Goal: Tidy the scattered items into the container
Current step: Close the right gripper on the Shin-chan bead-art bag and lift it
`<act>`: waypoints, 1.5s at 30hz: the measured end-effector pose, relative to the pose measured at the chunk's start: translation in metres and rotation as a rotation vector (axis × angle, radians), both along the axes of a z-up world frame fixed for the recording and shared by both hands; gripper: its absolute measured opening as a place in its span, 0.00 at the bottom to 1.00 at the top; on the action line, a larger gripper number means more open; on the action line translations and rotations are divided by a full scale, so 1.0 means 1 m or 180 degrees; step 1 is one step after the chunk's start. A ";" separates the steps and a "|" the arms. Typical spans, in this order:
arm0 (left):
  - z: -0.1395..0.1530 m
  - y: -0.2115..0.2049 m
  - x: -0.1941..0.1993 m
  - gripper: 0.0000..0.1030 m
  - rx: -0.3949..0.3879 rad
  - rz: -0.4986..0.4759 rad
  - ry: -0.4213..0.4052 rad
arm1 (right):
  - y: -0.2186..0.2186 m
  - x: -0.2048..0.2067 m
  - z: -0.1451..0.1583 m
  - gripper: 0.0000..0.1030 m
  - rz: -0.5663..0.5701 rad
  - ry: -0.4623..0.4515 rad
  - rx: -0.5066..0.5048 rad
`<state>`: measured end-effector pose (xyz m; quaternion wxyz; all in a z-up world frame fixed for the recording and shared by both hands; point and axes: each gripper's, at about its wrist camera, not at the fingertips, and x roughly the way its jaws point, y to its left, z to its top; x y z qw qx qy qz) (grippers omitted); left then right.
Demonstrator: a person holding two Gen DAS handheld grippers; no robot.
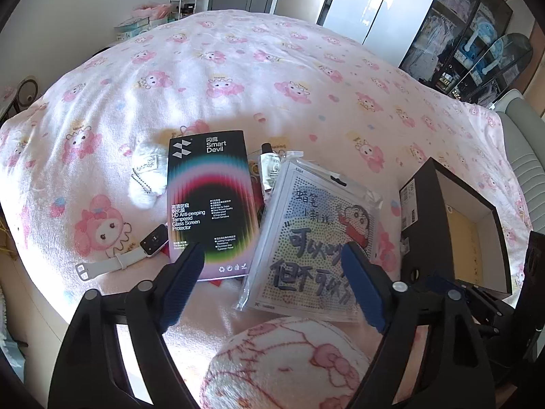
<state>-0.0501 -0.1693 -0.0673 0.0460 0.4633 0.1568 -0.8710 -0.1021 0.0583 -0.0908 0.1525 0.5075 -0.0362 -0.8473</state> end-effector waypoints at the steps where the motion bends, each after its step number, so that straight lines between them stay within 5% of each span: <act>1: -0.004 -0.003 -0.005 0.69 0.0039 -0.0025 -0.0034 | -0.002 -0.004 -0.009 0.41 0.0029 -0.0097 -0.0037; 6: -0.029 -0.017 -0.034 0.63 0.0332 -0.0268 -0.0265 | -0.014 -0.024 -0.041 0.36 0.0093 -0.0392 -0.0076; 10: -0.042 -0.017 -0.049 0.63 0.0247 -0.0409 -0.0417 | -0.015 -0.034 -0.060 0.36 0.0077 -0.0553 -0.0062; 12: -0.047 -0.018 -0.055 0.53 0.0314 -0.0481 -0.0464 | -0.014 -0.038 -0.068 0.36 0.0048 -0.0619 -0.0081; 18: -0.053 -0.014 -0.062 0.46 0.0218 -0.0599 -0.0533 | -0.015 -0.045 -0.085 0.37 0.0012 -0.0726 -0.0088; 35: -0.078 -0.007 -0.076 0.46 0.0430 -0.0921 -0.0744 | -0.023 -0.069 -0.085 0.45 -0.0225 -0.0716 -0.0105; 39: -0.074 -0.001 -0.072 0.46 0.0422 -0.0980 -0.0725 | -0.033 -0.075 -0.071 0.36 0.0002 -0.0779 -0.0635; 45: -0.078 -0.008 -0.069 0.46 0.0318 -0.0880 -0.0782 | -0.034 -0.072 -0.066 0.37 -0.0193 -0.0613 -0.0171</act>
